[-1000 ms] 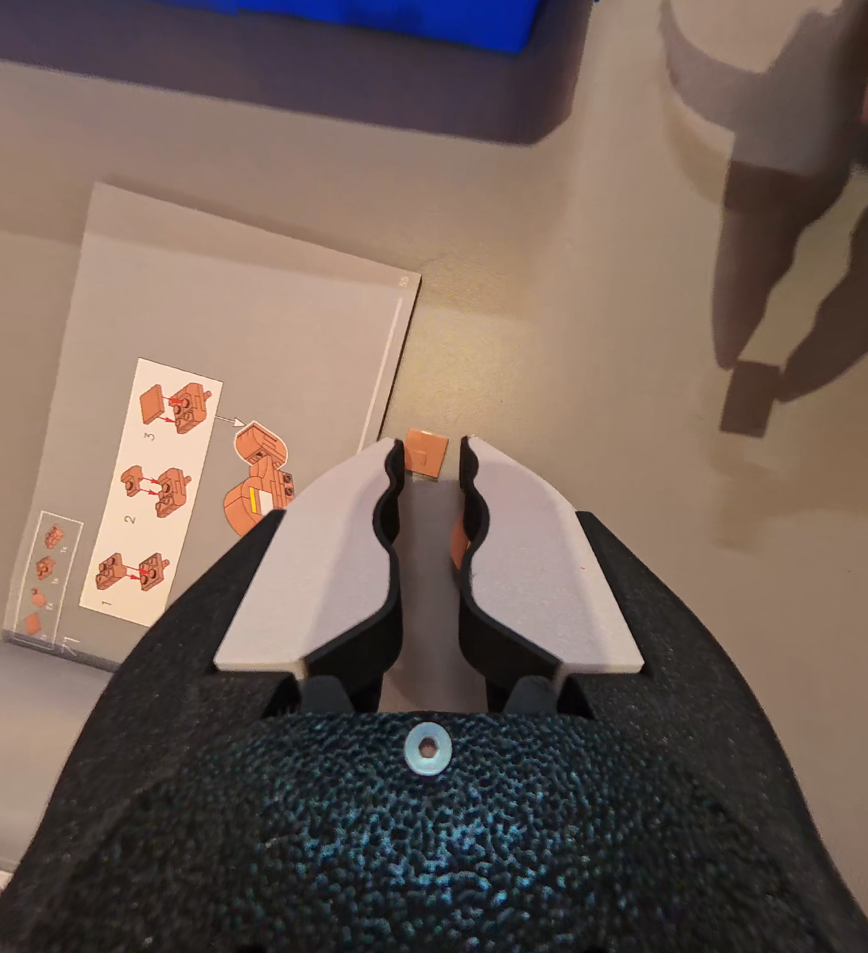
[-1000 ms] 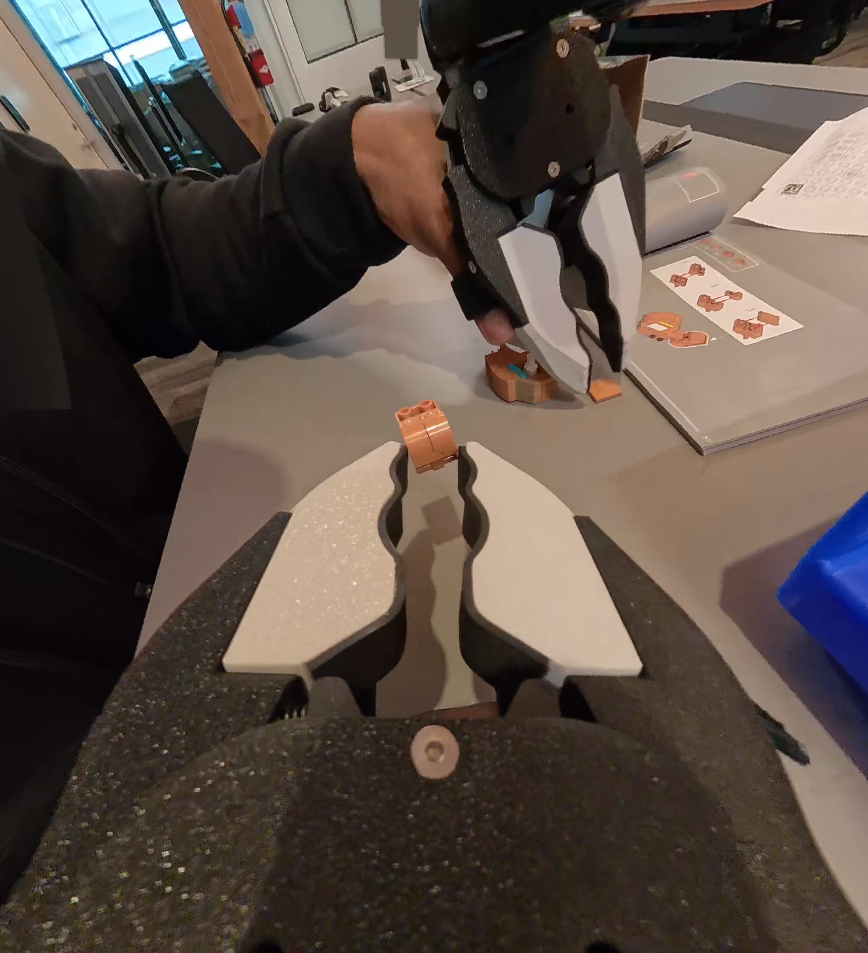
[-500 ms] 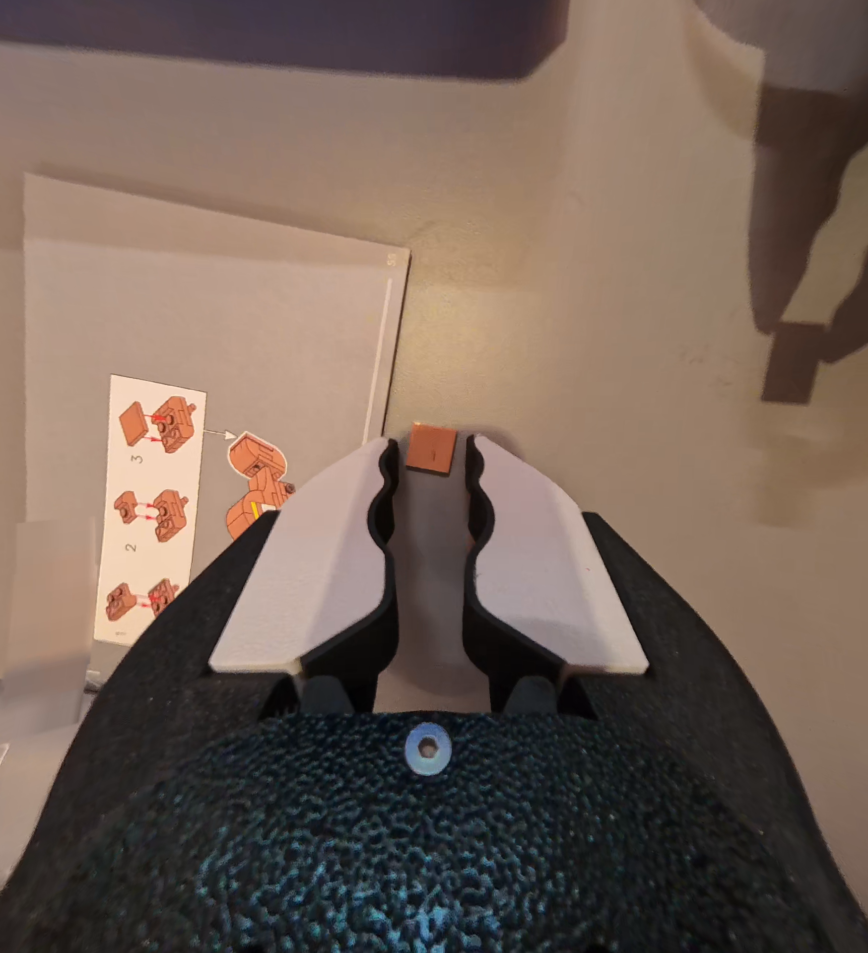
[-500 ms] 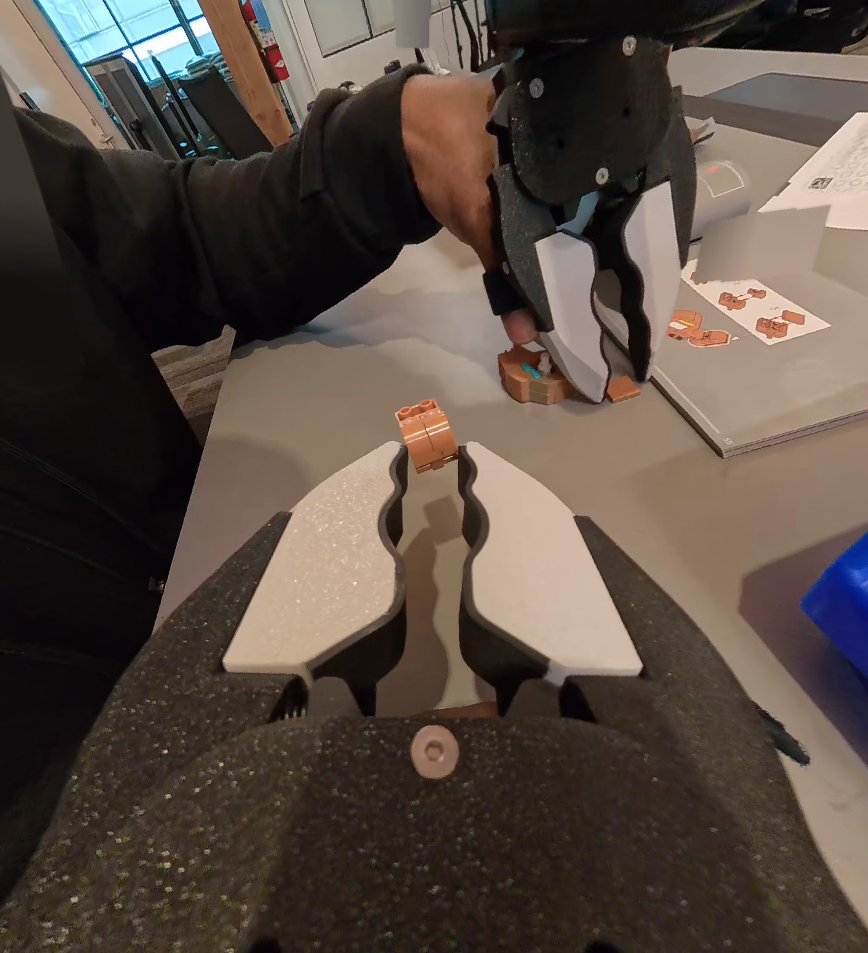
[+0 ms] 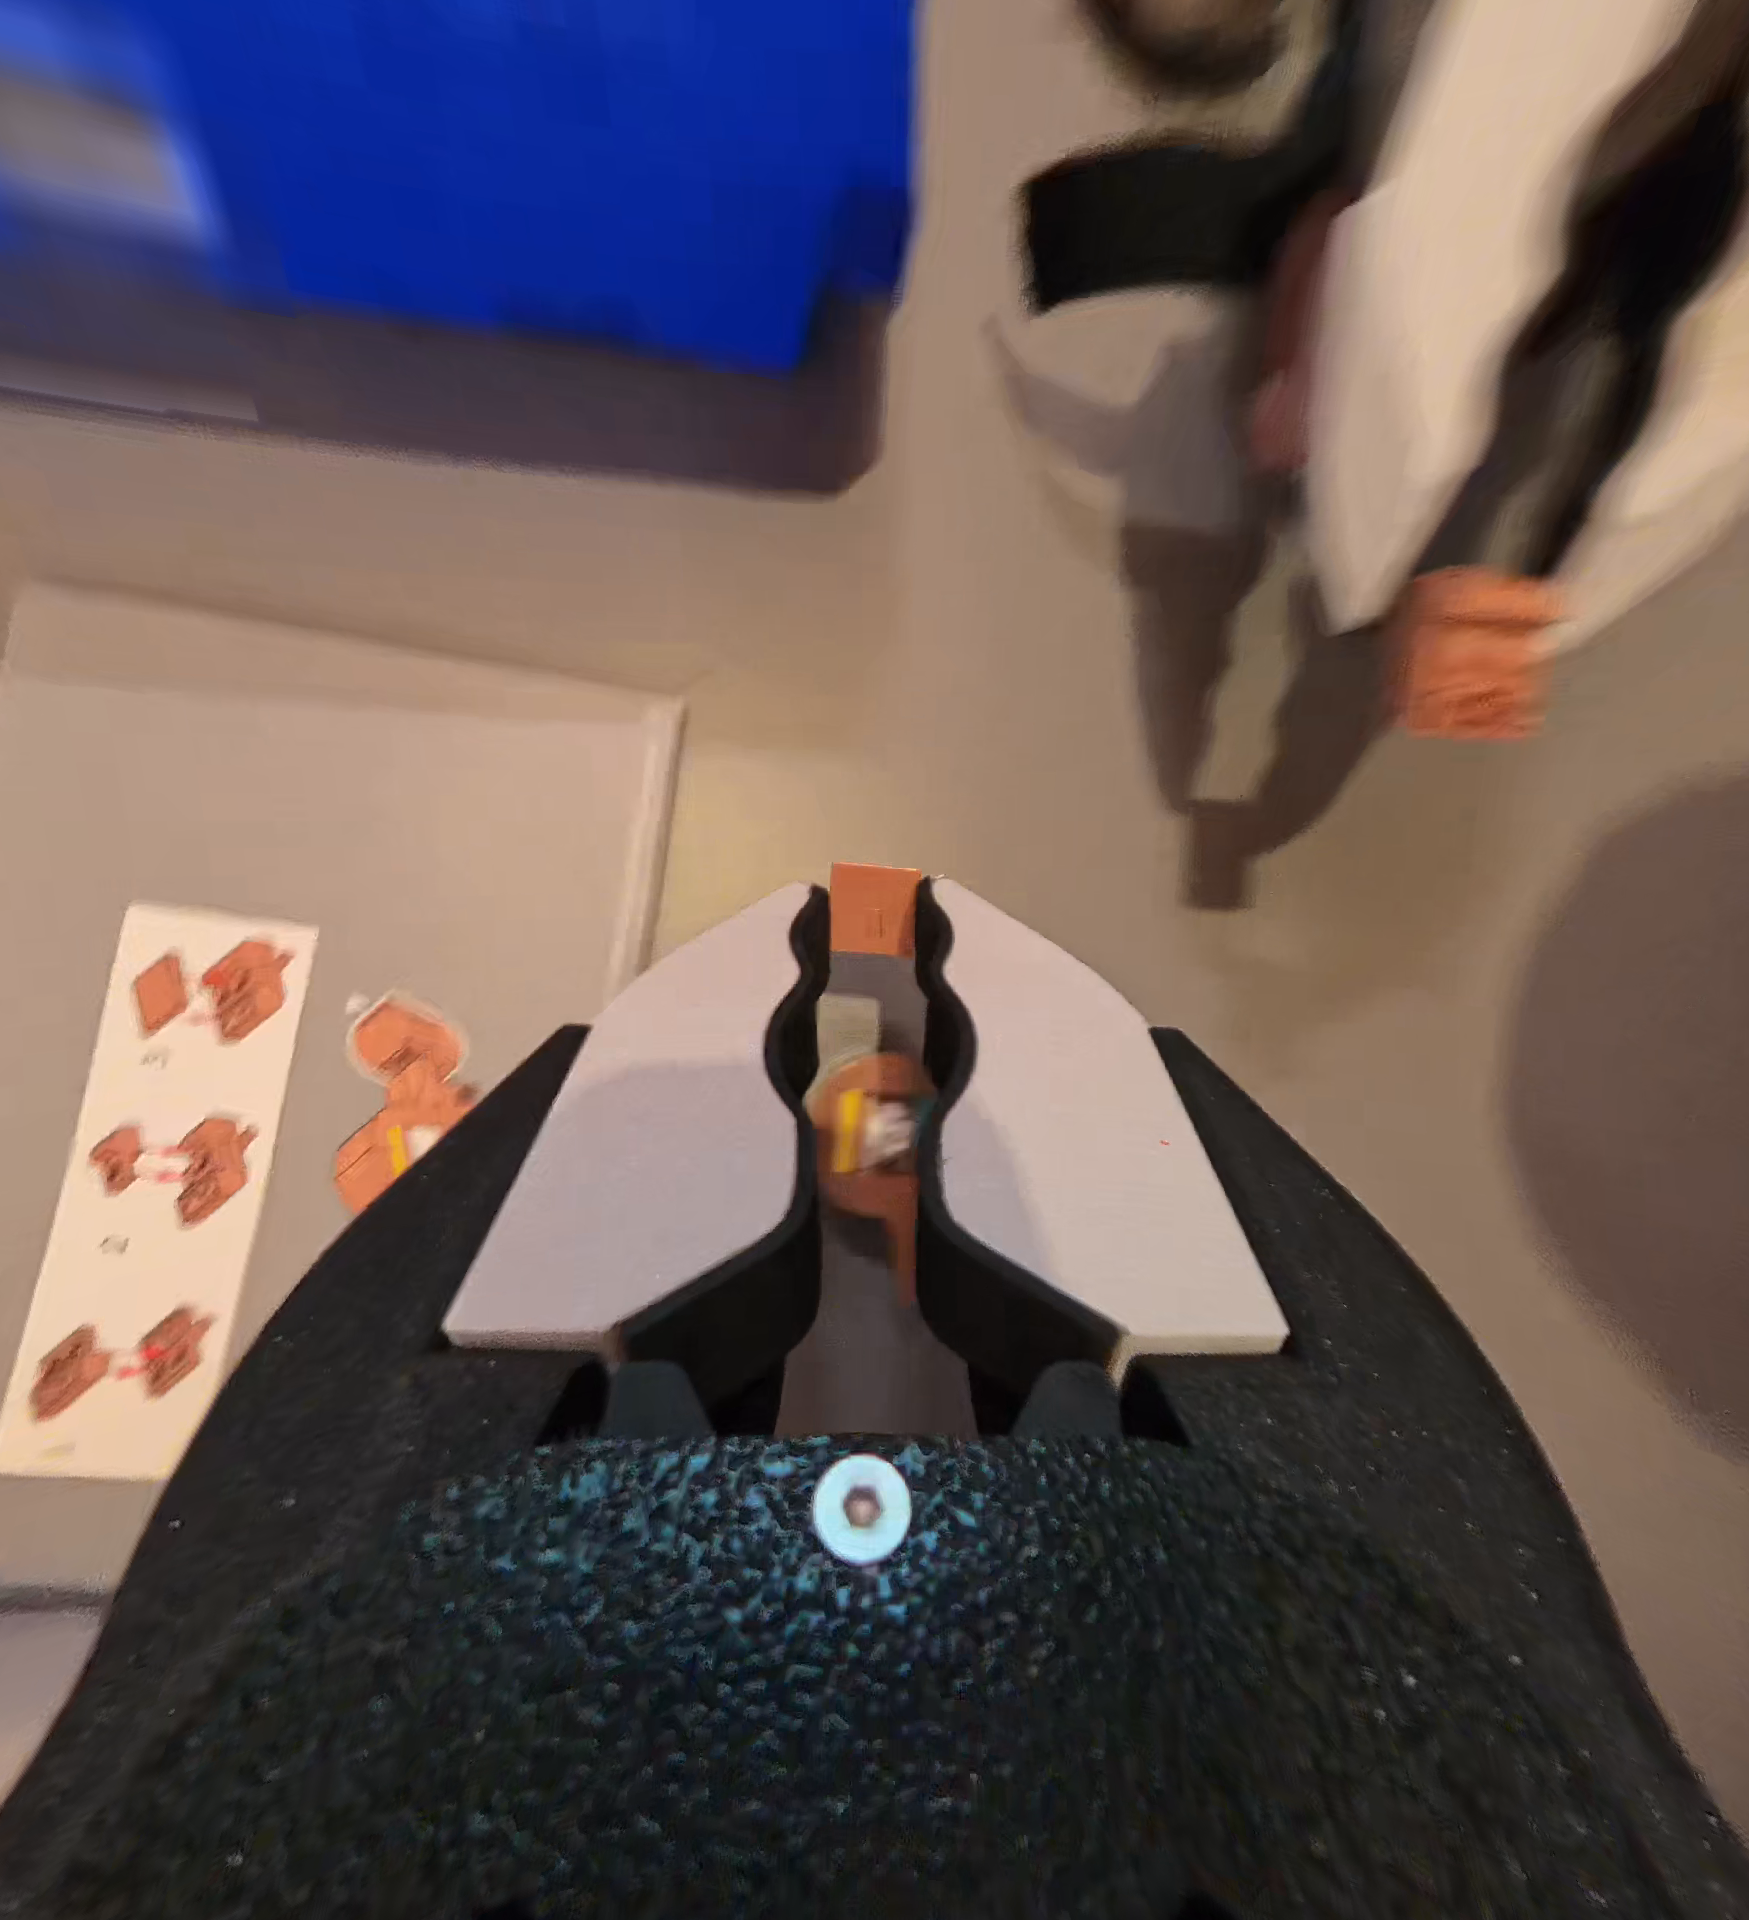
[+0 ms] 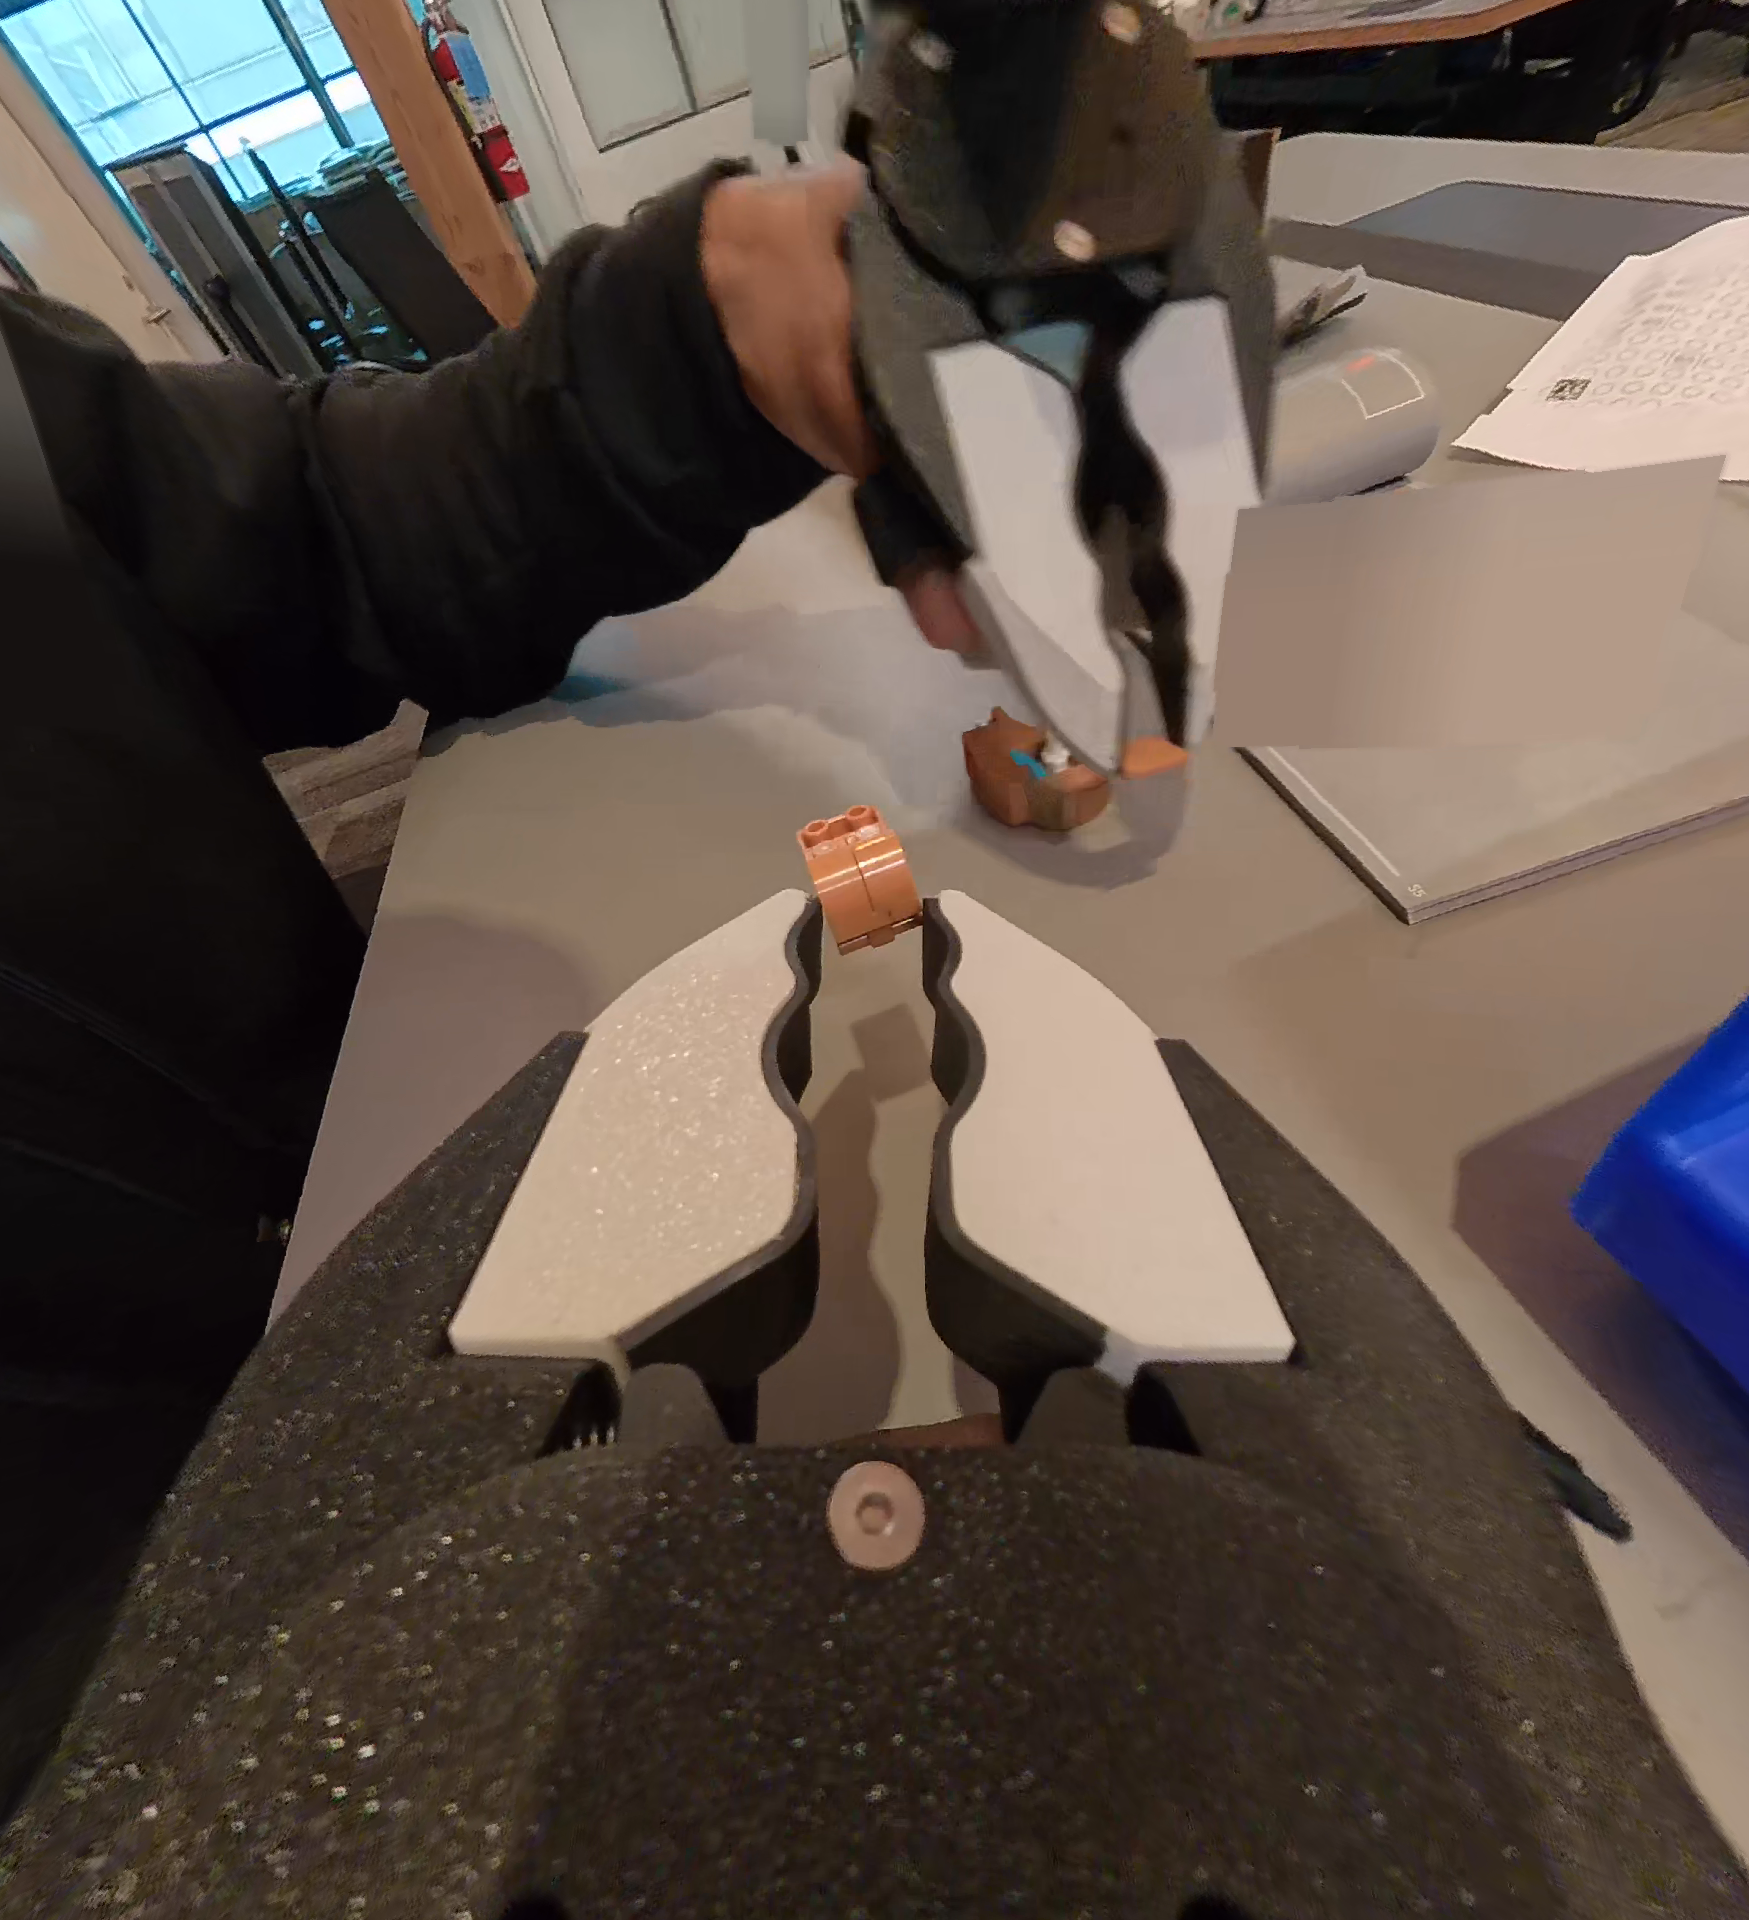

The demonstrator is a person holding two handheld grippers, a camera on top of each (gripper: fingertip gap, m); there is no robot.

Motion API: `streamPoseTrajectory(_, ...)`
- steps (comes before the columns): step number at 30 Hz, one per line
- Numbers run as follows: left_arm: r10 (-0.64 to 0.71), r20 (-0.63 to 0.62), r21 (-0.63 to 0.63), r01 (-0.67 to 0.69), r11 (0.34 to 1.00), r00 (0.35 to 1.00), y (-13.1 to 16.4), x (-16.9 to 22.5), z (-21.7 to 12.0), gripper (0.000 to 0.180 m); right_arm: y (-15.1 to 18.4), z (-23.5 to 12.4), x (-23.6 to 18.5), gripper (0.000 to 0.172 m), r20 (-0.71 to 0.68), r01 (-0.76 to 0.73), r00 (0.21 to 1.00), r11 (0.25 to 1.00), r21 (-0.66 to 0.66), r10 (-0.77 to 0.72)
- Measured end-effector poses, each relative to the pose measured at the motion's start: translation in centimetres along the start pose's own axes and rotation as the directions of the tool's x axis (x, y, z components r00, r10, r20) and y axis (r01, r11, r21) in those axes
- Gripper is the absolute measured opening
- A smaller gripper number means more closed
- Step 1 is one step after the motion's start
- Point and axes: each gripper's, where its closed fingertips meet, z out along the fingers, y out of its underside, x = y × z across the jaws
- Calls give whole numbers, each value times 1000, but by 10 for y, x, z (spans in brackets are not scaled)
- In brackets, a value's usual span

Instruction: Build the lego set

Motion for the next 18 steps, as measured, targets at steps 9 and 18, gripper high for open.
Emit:
streamPoseTrajectory(9, 163, -51, 102, -157, 982, 985, -56, 76, -31, 15, -18, -1, 5, 18, -57, -40, 997, 989, 140, 48)
streamPoseTrajectory(18, 193, -5, -19, -193, 981, 981, -53, 78, -23, 15, -20, -1, 4, 18, -84, -19, 996, 987, 159, 33)
